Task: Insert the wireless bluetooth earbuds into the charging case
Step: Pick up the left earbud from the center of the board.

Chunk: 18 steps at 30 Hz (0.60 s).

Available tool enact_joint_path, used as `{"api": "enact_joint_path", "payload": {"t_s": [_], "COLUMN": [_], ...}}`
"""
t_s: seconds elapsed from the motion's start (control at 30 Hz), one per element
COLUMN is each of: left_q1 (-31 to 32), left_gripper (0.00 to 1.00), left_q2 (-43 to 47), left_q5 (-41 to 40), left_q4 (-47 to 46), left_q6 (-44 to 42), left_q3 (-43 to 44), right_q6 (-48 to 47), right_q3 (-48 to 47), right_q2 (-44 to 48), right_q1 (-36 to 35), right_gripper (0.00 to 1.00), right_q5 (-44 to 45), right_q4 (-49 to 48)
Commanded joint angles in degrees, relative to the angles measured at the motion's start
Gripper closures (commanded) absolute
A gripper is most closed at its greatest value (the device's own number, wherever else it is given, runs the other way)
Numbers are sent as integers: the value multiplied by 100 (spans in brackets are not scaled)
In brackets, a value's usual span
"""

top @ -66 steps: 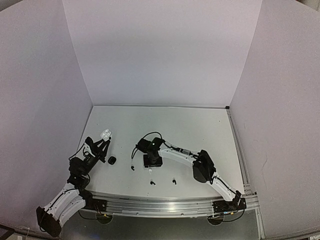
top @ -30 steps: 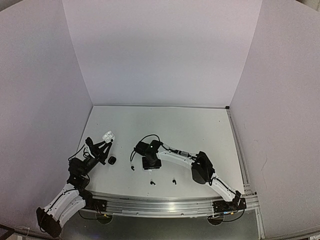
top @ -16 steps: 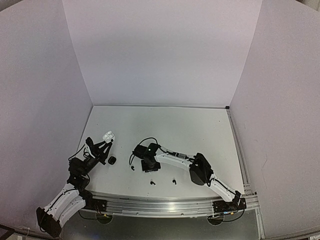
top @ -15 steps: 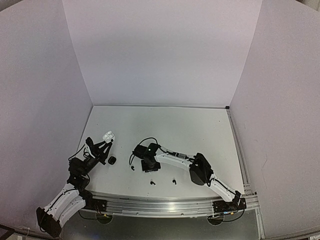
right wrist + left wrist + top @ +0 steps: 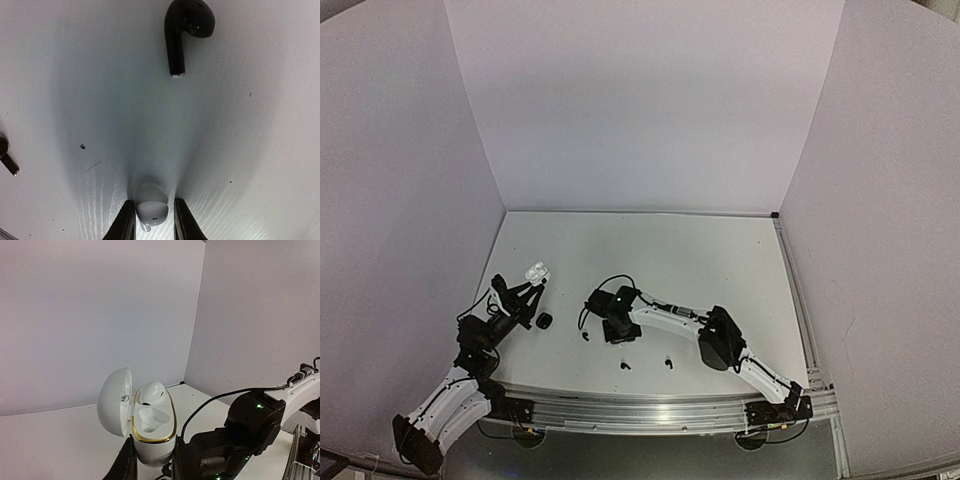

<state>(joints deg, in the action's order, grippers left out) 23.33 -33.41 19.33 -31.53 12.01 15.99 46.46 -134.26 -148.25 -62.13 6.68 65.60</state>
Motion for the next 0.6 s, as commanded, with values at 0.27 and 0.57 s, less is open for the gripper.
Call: {"api": "enact_joint_path", "payload": {"t_s": [0.27, 0.57], "left_q1": [24, 26], "left_gripper": [100, 100], "left_q2": [33, 28], "left_q5": [32, 18], "left_q4": [-198, -199], "left_q6": [-75, -83], "left_q3": [123, 114], "right_q6": [-125, -65], "right_q3": [-189, 160], "right_q2": [-276, -59], "right_q1": [103, 90], "right_gripper": [85, 80], "right_q5": [24, -27], "right_q4": [78, 134]}}
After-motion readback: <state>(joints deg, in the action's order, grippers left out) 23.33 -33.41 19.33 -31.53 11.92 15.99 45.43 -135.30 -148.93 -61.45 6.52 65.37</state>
